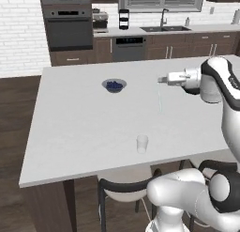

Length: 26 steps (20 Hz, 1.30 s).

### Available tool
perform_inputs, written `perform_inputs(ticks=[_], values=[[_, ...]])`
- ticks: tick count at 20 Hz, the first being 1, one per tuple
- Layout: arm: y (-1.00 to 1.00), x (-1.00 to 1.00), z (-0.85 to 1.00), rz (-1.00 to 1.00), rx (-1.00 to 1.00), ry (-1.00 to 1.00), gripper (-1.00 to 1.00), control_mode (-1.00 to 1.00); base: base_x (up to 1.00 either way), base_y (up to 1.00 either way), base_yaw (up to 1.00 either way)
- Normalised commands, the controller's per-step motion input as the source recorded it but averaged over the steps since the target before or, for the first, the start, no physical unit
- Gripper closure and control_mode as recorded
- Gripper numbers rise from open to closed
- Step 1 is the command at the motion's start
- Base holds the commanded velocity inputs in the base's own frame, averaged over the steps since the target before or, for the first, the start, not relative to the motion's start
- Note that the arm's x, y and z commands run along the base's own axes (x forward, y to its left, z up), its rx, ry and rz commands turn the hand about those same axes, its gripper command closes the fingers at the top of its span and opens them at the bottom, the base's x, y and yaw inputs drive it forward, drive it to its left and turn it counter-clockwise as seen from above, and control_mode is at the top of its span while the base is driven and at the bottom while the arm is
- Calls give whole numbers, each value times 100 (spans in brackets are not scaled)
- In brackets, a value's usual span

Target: Take a straw from the drawer in front and place it inside the glass cup on the dining counter.

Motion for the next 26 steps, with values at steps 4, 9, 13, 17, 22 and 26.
perform_inputs(ticks=[4,9,13,17,22,26], values=[[62,0,-2,17,9,-13,100,-100,0,0,0],[9,-2,-22,18,8,-17,100,-100,0,0,0],[3,-6,-34,18,6,-23,100,-100,0,0,0],[0,-1,-35,14,2,-19,100,-100,0,0,0],[0,-4,-25,9,0,-12,100,-100,0,0,0],[0,-15,-24,5,-1,-14,100,-100,0,0,0]])
